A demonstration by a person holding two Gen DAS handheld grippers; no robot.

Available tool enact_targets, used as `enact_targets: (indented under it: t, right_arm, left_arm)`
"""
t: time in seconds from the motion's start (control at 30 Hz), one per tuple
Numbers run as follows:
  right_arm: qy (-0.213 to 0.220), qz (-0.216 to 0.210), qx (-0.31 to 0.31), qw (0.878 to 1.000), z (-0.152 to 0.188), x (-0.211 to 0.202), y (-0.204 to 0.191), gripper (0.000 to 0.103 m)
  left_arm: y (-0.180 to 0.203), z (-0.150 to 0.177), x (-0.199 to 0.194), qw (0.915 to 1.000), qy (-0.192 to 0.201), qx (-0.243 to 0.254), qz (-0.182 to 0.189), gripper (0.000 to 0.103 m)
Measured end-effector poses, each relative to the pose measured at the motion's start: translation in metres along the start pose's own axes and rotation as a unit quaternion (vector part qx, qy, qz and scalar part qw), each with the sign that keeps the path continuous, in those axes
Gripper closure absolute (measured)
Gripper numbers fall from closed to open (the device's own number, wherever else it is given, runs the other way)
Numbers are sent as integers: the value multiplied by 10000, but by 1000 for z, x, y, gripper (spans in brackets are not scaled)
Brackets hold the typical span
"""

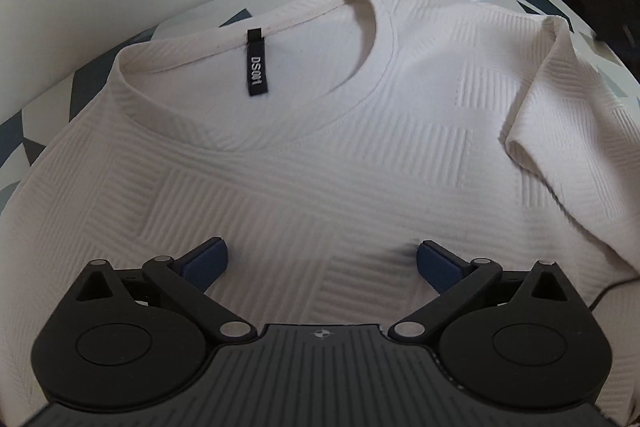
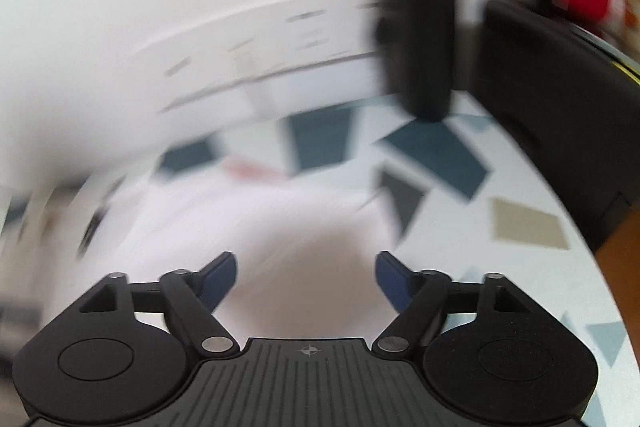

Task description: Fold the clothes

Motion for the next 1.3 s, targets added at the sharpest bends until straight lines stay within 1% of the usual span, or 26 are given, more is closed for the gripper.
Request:
enact_targets:
  t: [0.03,0.07,0.17,0.3,0.37,0.43,0.5,0.6,0.63,0.73,0.8,0.83,0.9,0.93,1.0,1.07,1.17,1.23,1.27,1.3]
  right_arm:
    - [-96,-81,-242,9996,11,-2,-14,22]
    - [-202,-158,-471,9986,21,-2,-28,20]
    - [-461,-300,-936,9941,46,3,-62,13]
    - [-816,-192,-1045,9910,62,19,-79,12]
    - [-753,-94,-1134,9906,62,22,-81,12]
    - [-748,-44,-1189,9901,59,22,-82,17]
    - [-702,-2,-1141,9910,55,23,-76,28]
    - [-713,17,-1115,9912,52,25,-70,37]
    - [-725,21,-1133,9909,51,25,-70,38]
    - [-711,30,-1153,9908,48,25,-69,48]
    - [-671,50,-1127,9913,45,26,-67,61]
    - [-651,50,-1130,9914,44,26,-66,64]
    - [-602,41,-1137,9917,42,26,-63,75]
    - [-571,34,-1131,9919,41,27,-62,78]
    - [-546,1,-1022,9933,38,26,-56,91]
    - [-556,-68,-817,9951,33,26,-48,94]
    - [-288,133,-292,9991,14,13,-17,95]
    - [120,445,204,9987,-8,-7,19,95]
    - [339,610,460,9965,-19,-18,38,95]
    - [577,747,799,9923,-23,-27,60,95]
  left_arm:
    - [-1,0,0,10000,10,-1,3,0]
    - [2,-7,5,10000,16,2,0,0]
    - [4,-11,7,10000,66,0,-4,0]
    - [4,-11,7,9999,147,4,-5,0]
    - [4,-10,6,9997,243,35,10,0]
    - [4,-8,4,9994,349,42,10,0]
    - [4,-6,4,9992,407,26,11,0]
    - [4,-5,3,9988,480,33,21,0]
    - [4,-5,3,9987,515,42,30,0]
    - [4,-4,2,9984,560,43,37,0]
    - [4,-4,2,9984,563,38,38,0]
    - [4,-4,2,9984,567,36,38,0]
    - [4,-3,2,9983,584,33,39,0]
    - [4,-3,2,9982,591,29,39,0]
    - [4,-3,2,9982,597,23,38,0]
    - [4,-3,2,9982,591,22,38,0]
    - [4,-3,2,9983,573,24,39,0]
    - [4,-4,2,9984,567,23,39,0]
    - [4,-4,3,9984,566,21,39,0]
    - [4,-4,3,9984,566,19,39,0]
Point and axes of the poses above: each gripper's, at about its wrist camera, not at the fingertips, and x roughly the way its jaws point, y to its right, z to its underside, the point moved 6 cm from there along x, roughly the way its jaws point, and after that the axes turned 4 degrees about -x, right-handed, at the moved point
